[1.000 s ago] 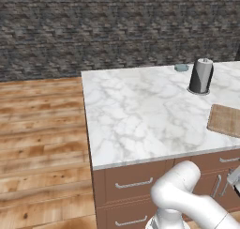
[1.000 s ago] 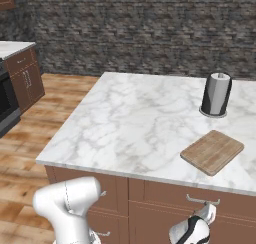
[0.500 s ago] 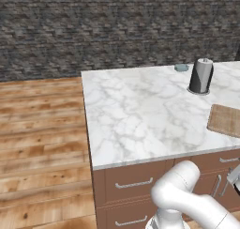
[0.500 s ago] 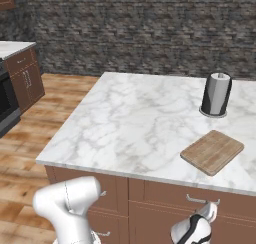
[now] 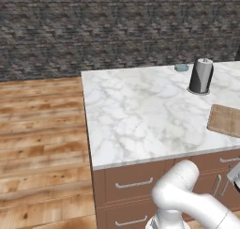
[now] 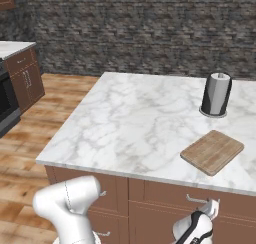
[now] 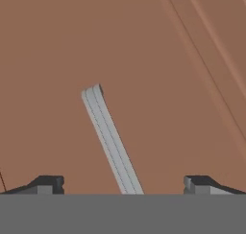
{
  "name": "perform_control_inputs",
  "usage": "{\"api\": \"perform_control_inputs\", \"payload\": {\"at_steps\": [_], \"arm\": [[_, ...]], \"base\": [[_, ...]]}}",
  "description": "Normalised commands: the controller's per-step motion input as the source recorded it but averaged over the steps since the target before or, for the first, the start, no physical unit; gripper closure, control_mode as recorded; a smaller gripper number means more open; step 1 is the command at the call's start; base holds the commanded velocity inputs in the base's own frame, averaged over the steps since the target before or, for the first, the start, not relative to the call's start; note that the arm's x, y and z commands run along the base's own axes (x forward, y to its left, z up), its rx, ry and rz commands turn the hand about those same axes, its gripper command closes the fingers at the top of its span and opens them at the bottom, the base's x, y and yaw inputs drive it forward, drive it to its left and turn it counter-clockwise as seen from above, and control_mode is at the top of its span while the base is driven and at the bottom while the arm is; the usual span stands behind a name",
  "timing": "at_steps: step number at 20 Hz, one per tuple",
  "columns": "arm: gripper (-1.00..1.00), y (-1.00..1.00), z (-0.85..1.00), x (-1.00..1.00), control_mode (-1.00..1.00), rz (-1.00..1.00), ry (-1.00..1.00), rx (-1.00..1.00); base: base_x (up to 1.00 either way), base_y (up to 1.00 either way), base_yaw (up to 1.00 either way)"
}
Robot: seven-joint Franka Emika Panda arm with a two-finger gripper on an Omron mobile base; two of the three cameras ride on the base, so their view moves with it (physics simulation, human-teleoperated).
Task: Open the drawer on the right and place the cutting tools on the cutting board.
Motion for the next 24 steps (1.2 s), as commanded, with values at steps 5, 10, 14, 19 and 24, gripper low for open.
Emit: {"api": "perform_control_inputs", "payload": {"at_steps": [5,10,14,19,24], "arm": [[-1.00,0.00,-0.08,0.08,-1.00,0.00,0.00,0.00],[-1.00,0.00,-0.24,0.05,-1.00,0.00,0.00,0.00],[-1.00,0.00,-0.26,0.04,-1.00,0.00,-0.01,0.00],[-1.00,0.00,-0.09,0.07,-1.00,0.00,-0.02,0.00],[-1.00,0.00,0.00,0.14,-1.00,0.00,-0.03,0.00]], "base": [[0.00,0.00,0.00],[0.00,0.00,0.00],[0.00,0.00,0.00],[0.00,0.00,0.00],[0.00,0.00,0.00]]}}
